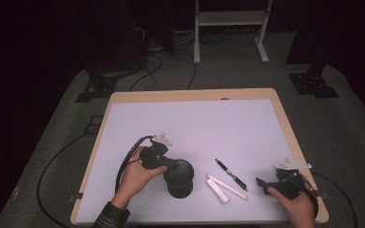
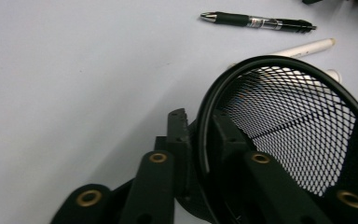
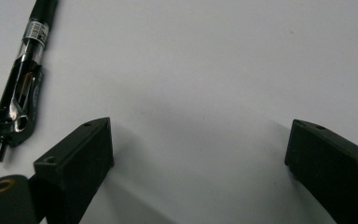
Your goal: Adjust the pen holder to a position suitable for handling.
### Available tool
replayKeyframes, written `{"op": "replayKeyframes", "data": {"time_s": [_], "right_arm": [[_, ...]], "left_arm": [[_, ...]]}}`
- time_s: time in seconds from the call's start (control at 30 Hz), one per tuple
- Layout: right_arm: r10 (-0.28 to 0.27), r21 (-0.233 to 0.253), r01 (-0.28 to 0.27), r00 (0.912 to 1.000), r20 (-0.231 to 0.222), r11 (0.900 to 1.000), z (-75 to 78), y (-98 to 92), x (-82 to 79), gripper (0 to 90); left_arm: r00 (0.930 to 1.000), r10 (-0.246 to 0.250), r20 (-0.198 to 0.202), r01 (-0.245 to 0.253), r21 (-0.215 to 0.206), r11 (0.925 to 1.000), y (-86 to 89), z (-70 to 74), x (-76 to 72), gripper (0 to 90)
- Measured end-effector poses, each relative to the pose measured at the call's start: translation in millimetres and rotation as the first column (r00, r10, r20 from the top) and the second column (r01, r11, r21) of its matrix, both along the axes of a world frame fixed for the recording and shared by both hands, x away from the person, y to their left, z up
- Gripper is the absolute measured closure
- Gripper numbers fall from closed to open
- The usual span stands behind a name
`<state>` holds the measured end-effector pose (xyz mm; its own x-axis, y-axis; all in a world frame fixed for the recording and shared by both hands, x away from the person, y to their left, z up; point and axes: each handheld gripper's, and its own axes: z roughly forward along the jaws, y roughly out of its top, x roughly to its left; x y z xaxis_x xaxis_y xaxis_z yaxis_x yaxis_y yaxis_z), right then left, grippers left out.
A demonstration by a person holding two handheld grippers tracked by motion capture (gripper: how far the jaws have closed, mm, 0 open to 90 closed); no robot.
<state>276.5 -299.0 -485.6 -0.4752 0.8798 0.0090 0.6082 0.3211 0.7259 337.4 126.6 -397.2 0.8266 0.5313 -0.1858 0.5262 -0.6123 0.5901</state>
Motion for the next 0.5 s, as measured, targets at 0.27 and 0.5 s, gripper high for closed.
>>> {"op": "replayKeyframes", "data": {"time_s": [0.27,0.5], "right_arm": [[0.0,-0.001,0.0,1.0,0.001,1.0,0.0,0.1,-0.1,6.8],[0.001,-0.002,-0.001,1.0,0.003,1.0,-0.1,0.1,-0.2,6.8]], "left_arm": [[0.9997,-0.005,0.024,0.005,0.0,1.0,1.1,3.2,-3.9,65.9],[0.9972,0.004,0.074,-0.002,-0.022,0.9998,2.9,12.5,-8.2,46.1]]}}
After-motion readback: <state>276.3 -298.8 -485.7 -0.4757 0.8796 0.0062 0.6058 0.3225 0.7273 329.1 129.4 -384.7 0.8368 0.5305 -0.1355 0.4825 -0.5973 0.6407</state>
